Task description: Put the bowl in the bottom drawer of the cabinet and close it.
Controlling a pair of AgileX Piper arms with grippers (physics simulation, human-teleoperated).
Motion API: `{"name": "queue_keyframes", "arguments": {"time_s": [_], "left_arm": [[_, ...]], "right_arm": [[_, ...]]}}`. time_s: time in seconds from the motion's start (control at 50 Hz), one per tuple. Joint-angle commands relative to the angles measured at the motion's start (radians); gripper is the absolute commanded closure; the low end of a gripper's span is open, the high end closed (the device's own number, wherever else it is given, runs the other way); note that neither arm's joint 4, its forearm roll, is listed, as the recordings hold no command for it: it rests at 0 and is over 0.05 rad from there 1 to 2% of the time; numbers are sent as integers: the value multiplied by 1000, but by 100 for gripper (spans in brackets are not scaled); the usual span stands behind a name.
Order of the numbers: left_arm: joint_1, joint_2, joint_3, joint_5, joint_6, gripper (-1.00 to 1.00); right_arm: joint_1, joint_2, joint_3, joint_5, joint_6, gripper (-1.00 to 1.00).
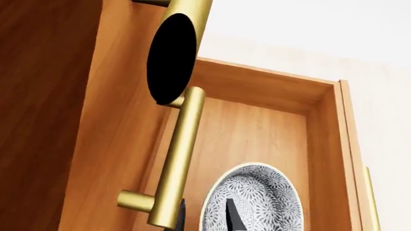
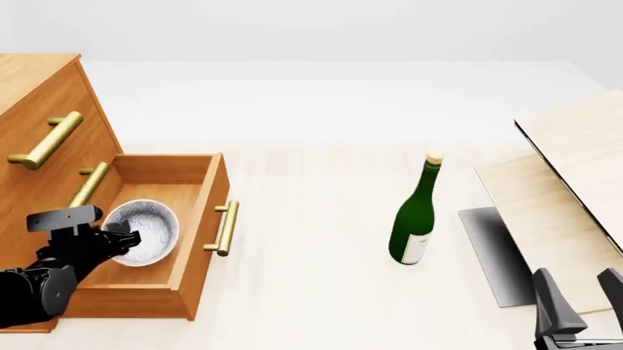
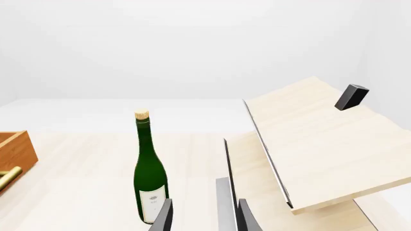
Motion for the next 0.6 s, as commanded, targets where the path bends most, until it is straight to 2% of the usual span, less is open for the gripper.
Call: {"name": "queue_keyframes", "arguments": {"time_s": [0.02, 0.6], "left_arm": [[1, 9, -8, 1, 2, -100], [-8, -76, 11, 40, -2, -100]], "right_arm": [[0, 0, 0, 0, 0, -100], [0, 0, 0, 0, 0, -100]]}}
